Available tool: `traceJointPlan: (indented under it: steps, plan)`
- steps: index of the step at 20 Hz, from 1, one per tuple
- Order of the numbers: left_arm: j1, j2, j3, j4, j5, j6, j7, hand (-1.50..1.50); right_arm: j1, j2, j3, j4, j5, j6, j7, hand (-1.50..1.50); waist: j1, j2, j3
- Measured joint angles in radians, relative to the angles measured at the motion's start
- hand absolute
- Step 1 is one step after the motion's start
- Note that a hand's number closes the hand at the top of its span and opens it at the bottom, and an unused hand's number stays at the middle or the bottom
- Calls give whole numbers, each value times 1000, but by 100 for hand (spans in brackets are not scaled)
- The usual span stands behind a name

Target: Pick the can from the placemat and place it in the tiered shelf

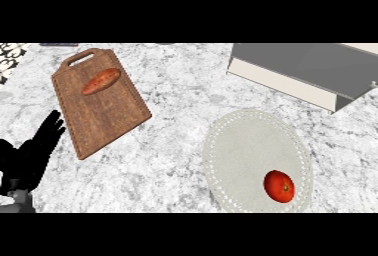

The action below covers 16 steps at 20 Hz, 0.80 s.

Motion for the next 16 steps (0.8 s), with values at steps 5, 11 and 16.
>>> traceJointPlan:
  steps: [5,11,16]
  plan:
    - [14,0,8,-3,-10,-12,-14,0,4,-22,8,84,0,-41,-72,-150,1,-1,0]
    - [18,-12,17,3,-16,-13,-27,0,-13,-18,-41,141,-56,-135,-134,-150,1,-1,0]
    - [22,-20,18,28,-25,-19,-44,0,-24,0,-119,128,-156,-166,-134,-150,-5,-3,0]
